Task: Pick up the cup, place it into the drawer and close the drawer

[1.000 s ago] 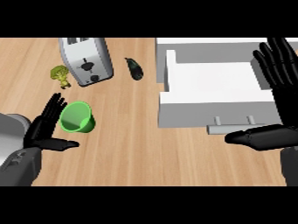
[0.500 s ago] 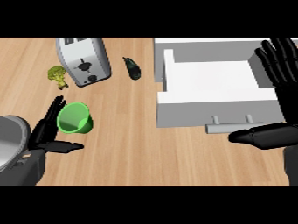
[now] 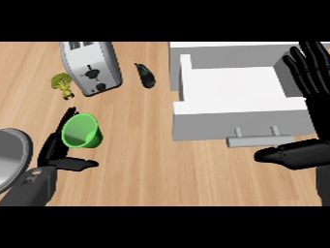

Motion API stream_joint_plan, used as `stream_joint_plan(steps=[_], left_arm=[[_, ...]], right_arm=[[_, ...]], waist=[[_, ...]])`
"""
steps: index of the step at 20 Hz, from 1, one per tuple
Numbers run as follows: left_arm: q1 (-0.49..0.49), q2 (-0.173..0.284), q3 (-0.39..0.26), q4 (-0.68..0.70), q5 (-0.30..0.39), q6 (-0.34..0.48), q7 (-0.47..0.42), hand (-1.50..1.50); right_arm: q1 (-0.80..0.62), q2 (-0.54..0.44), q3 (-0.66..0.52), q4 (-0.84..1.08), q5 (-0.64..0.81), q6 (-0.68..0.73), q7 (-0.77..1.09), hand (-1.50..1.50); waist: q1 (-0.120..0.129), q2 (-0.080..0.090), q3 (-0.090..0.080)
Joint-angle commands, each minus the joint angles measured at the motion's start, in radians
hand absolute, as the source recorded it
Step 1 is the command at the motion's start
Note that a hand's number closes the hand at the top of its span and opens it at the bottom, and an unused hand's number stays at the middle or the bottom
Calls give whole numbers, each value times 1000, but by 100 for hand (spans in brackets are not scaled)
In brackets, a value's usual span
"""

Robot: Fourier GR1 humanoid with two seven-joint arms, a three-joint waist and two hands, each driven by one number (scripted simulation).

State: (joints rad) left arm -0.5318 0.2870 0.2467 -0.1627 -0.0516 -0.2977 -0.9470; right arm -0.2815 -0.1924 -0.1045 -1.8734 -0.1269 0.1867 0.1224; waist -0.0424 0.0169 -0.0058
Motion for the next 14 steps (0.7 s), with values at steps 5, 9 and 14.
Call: stream_joint_plan(steps=[5, 9, 14], left_arm=[[-10, -6, 6, 15, 7, -159, -77, -150], [-44, -73, -8, -7, 6, -201, -66, 150], [-34, -27, 17, -80, -1, 62, -192, 150]], right_arm=[[-18, -8, -16, 35, -2, 2, -3, -150], [-37, -15, -19, 31, 0, 3, -6, -150], [-6, 1, -1, 32, 23, -5, -21, -150]], waist=[[-4, 5, -1], [-6, 3, -1], [-4, 5, -1]])
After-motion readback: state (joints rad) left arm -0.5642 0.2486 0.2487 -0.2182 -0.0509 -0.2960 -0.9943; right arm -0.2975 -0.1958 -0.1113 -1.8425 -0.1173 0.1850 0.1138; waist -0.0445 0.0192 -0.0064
